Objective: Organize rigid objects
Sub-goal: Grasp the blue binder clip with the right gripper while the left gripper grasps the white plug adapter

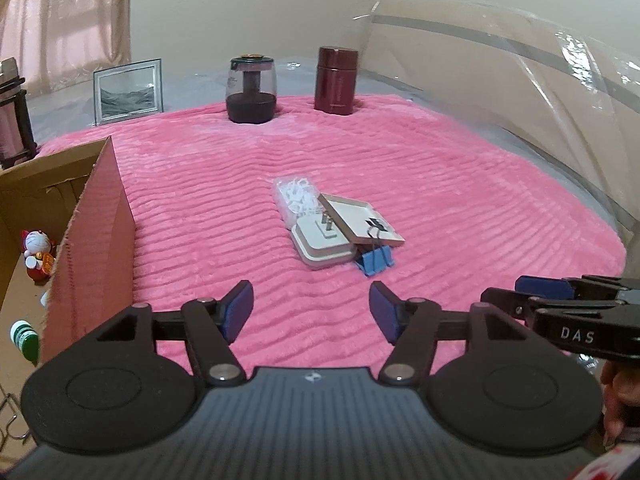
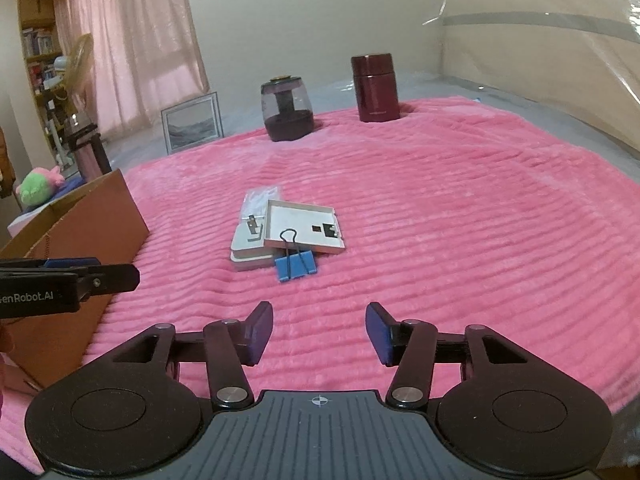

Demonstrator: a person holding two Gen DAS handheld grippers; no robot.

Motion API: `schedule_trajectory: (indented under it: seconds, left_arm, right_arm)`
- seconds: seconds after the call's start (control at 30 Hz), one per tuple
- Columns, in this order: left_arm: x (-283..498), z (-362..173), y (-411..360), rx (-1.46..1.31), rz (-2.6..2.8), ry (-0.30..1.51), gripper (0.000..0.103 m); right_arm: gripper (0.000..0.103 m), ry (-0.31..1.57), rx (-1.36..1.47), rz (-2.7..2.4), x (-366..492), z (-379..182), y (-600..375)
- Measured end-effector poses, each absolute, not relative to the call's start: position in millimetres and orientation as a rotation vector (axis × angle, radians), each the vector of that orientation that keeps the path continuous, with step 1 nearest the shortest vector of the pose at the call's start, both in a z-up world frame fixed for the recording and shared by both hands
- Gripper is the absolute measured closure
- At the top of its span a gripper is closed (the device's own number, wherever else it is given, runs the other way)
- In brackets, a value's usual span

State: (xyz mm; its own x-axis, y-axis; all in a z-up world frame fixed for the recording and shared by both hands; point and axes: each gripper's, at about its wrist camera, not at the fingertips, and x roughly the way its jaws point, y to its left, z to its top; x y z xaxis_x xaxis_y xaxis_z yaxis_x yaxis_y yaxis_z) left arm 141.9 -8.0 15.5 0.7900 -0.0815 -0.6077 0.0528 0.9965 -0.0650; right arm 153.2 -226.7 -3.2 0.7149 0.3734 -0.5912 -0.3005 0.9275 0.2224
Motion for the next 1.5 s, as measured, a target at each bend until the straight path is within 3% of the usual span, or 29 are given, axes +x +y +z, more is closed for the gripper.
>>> schedule_trajectory:
  seconds: [0.33, 0.93, 1.0, 1.5]
  left_arm:
    - [182, -4, -6, -0.073, -0.001, 0.663, 0.024]
    - [226, -39, 5, -0.09, 0.048, 0.68, 0.023]
    - [226, -41, 5, -0.091, 0.046, 0.682, 0.023]
    - [250, -49, -13, -0.066, -0.028, 0.697, 0.023]
  right_arm:
    - [0.051, 0.678, 0.051, 0.469, 208, -34, -206]
    - [0.051, 0.688, -0.043, 0.526, 275, -82, -159]
    - [0.066, 0.686, -0.043, 0.522, 277, -81, -157]
    - [0.067, 0.647, 0.047, 0.41, 280, -69, -201]
